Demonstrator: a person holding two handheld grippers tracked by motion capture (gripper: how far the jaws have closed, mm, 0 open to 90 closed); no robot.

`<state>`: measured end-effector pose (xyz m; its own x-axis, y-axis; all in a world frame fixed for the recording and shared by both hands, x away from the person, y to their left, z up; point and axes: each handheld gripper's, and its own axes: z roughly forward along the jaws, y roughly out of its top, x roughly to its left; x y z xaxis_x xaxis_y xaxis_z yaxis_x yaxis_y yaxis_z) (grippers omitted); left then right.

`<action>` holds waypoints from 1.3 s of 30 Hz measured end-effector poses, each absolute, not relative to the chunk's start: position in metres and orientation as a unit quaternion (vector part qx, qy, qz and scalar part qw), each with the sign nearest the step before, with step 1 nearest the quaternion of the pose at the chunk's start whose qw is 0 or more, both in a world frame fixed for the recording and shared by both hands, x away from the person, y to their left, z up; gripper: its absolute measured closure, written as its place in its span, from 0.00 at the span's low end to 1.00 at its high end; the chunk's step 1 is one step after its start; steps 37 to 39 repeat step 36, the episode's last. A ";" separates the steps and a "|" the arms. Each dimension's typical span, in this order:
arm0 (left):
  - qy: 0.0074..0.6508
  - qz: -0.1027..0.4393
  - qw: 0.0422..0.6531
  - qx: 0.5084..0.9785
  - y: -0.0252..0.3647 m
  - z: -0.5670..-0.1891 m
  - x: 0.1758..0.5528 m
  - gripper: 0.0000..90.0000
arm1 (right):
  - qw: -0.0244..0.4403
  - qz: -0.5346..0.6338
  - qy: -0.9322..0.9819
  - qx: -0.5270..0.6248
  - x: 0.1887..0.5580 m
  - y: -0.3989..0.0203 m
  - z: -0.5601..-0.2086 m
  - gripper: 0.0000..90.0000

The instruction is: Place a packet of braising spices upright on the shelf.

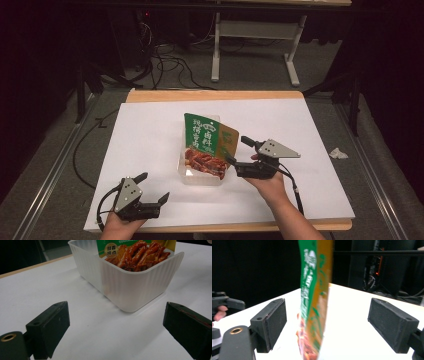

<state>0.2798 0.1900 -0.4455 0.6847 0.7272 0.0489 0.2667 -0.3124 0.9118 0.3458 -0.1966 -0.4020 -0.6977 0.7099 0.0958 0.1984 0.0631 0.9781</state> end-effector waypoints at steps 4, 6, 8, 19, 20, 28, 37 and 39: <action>0.321 0.233 0.490 0.776 0.190 -0.446 0.280 0.08 | 0.210 0.597 0.695 0.342 0.344 -0.211 -0.404 0.17; 0.321 0.233 0.490 0.776 0.190 -0.446 0.279 0.08 | 0.212 0.594 0.694 0.346 0.343 -0.220 -0.407 0.17; 0.321 0.233 0.490 0.776 0.189 -0.446 0.279 0.08 | 0.217 0.589 0.695 0.352 0.340 -0.231 -0.409 0.17; 0.325 0.235 0.488 0.776 0.189 -0.446 0.280 0.08 | 0.250 0.575 0.671 0.397 0.318 -0.296 -0.412 0.17; 0.325 0.235 0.487 0.776 0.189 -0.446 0.280 0.08 | 0.255 0.572 0.670 0.399 0.316 -0.302 -0.412 0.16; 0.328 0.235 0.487 0.775 0.190 -0.446 0.281 0.08 | 0.283 0.540 0.674 0.417 0.292 -0.334 -0.419 0.12; 0.326 0.235 0.483 0.778 0.187 -0.447 0.282 0.08 | 0.278 0.534 0.675 0.427 0.291 -0.341 -0.426 0.11; 0.326 0.235 0.483 0.778 0.187 -0.447 0.282 0.08 | 0.278 0.534 0.675 0.427 0.291 -0.341 -0.426 0.11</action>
